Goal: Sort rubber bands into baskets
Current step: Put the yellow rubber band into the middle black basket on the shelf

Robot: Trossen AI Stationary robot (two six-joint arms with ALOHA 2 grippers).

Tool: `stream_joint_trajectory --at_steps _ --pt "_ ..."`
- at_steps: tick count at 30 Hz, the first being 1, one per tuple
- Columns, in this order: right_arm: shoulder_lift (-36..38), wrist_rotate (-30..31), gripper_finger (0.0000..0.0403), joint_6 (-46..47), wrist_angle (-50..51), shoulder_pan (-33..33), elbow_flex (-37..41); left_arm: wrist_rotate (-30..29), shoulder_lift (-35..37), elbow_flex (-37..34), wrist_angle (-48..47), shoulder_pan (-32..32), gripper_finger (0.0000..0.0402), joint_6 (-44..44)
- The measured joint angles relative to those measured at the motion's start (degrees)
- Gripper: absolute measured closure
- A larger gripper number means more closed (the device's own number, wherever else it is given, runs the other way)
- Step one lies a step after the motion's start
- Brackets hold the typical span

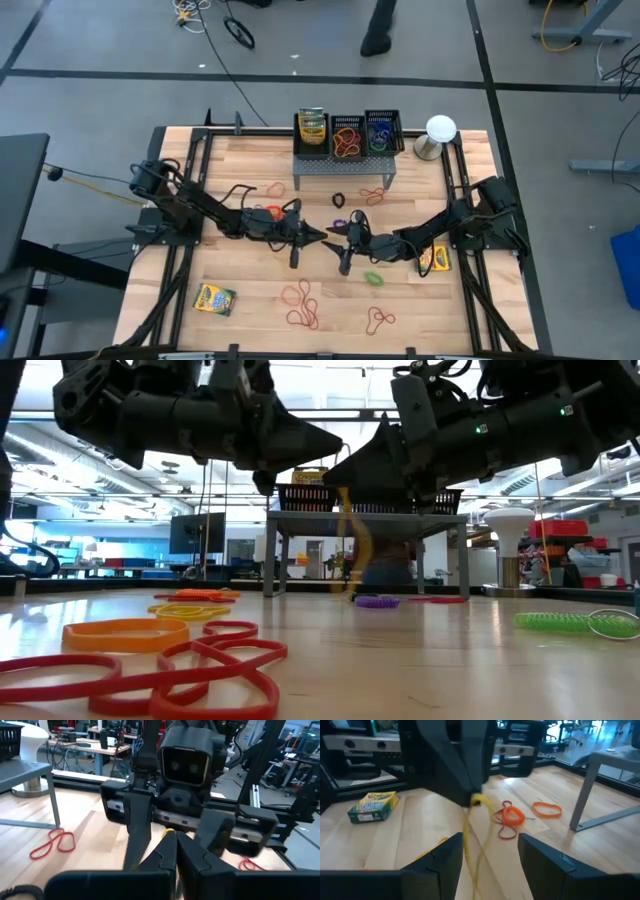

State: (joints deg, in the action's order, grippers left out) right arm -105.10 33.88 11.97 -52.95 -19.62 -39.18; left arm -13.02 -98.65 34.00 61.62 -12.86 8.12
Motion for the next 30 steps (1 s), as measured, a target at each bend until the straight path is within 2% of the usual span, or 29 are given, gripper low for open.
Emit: stream_joint_trajectory --at_steps 3,6,12,13,18,23,27,30 --pt "0.0 -3.08 0.0211 -1.77 0.05 -0.02 0.0 -0.3 -0.87 1.2 -0.15 0.04 0.0396 -0.64" --pt "0.0 -3.67 0.0245 -2.71 0.07 -0.22 0.0 -0.59 -0.86 1.7 -0.13 0.07 0.0396 -0.57" --pt "0.0 -3.22 0.038 -3.24 2.43 -0.17 0.02 -2.76 -0.44 1.68 -0.65 -0.55 0.0365 -1.07" --pt "0.0 -2.21 0.039 -3.73 2.81 -0.18 0.02 -2.86 -0.44 1.68 -1.27 -0.64 0.0356 -0.82" --pt "0.0 -0.66 0.0394 -3.41 5.32 -0.17 0.02 -3.19 2.3 1.59 -9.43 -0.66 0.0302 2.57" --pt "0.0 0.16 0.0397 -3.34 5.92 -0.17 0.02 -7.03 9.84 -0.14 -20.07 -1.01 0.0262 1.64" --pt "0.0 0.24 0.0399 -2.44 6.61 -0.17 0.04 -9.51 15.58 -4.85 -20.15 -1.05 0.0253 0.83" --pt "0.0 0.29 0.0401 -2.37 6.85 -0.14 0.04 -9.82 18.01 -9.85 -15.27 -1.04 0.0259 0.5"
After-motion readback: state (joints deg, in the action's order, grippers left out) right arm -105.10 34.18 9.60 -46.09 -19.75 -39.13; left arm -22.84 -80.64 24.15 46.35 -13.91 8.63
